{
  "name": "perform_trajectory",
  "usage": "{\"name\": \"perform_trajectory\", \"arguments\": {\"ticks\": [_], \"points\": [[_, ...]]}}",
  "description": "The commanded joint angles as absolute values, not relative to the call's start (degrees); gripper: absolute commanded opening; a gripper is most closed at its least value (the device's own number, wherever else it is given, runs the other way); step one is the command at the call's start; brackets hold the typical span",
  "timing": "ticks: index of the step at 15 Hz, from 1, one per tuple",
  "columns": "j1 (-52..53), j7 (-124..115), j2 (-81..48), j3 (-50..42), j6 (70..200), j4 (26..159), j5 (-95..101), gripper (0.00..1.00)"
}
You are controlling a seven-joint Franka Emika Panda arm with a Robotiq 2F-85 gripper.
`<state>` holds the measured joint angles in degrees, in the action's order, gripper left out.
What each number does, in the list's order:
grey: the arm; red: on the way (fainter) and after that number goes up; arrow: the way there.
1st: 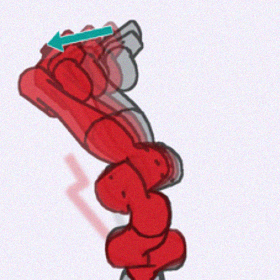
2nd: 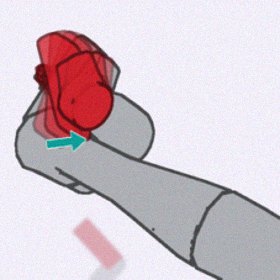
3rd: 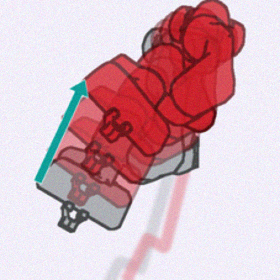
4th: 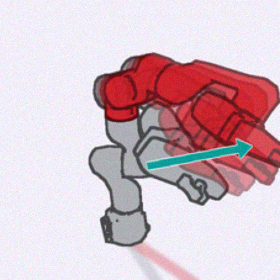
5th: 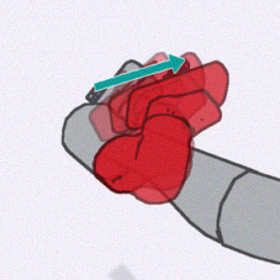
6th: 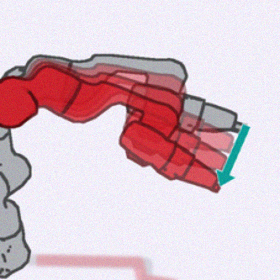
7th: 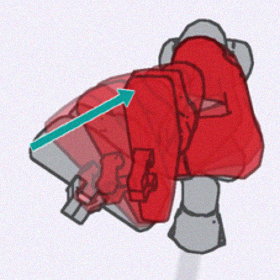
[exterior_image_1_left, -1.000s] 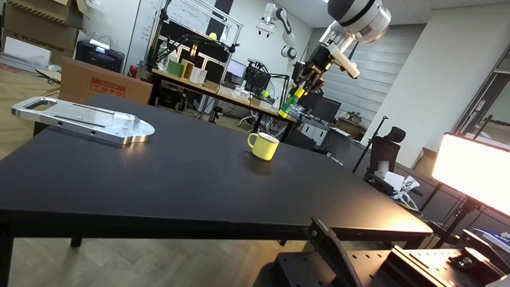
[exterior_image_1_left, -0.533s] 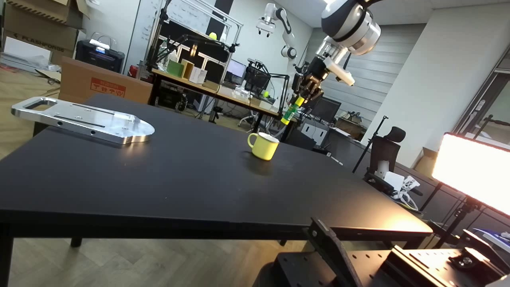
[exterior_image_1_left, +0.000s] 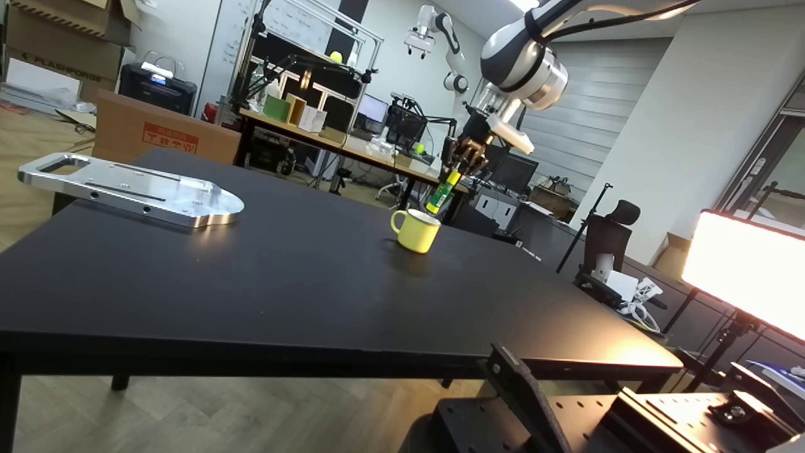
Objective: Put the glue stick inside the yellow mug
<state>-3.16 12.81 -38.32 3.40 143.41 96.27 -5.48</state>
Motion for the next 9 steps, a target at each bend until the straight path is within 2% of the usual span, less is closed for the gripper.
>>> {"name": "perform_trajectory", "arguments": {"ticks": [1,9], "points": [[-2.46,11.97,-42.63,3.32,142.18,91.99,-3.69,0.09],[-2.29,11.78,-47.57,3.32,142.18,90.45,-2.17,0.09]]}}
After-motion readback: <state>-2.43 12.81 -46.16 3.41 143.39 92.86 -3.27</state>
